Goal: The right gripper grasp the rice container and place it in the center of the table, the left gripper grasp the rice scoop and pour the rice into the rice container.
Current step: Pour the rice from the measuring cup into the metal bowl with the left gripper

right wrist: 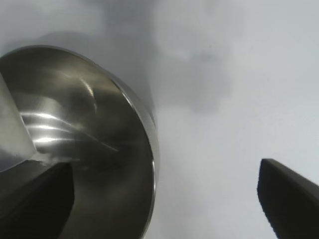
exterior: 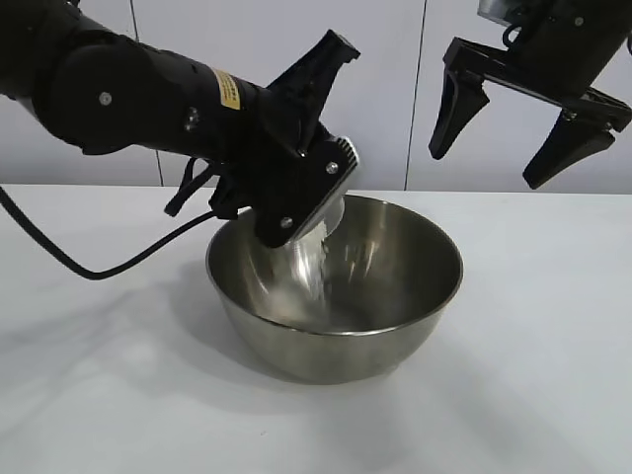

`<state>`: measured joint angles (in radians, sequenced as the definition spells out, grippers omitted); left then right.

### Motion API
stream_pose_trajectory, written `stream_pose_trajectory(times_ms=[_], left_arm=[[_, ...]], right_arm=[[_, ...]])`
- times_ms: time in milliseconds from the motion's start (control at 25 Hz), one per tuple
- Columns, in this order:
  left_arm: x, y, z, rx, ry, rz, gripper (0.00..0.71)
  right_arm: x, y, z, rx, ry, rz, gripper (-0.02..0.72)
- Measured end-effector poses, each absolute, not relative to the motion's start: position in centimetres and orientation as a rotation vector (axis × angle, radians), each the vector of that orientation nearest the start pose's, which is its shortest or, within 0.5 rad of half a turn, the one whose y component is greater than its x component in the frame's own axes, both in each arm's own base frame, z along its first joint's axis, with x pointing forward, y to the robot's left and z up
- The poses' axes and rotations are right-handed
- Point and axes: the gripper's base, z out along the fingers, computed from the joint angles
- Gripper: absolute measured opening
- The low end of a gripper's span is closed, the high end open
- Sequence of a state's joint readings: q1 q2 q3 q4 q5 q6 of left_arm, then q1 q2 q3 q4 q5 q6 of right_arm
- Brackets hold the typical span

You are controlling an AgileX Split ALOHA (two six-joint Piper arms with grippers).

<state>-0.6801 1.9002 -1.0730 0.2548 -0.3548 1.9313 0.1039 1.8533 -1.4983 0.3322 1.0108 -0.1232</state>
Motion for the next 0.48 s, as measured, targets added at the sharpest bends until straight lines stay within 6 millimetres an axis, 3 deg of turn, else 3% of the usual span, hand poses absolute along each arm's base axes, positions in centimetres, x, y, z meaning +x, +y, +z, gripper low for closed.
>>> stream_pose_trajectory(times_ms=[480], left_arm=[[30.87,-27.22,19.27,2.052,-0.073,0.936,0.003]], right_arm=[[38.58,6.53,25.51,-0.148,2.815,0.426,0.694]])
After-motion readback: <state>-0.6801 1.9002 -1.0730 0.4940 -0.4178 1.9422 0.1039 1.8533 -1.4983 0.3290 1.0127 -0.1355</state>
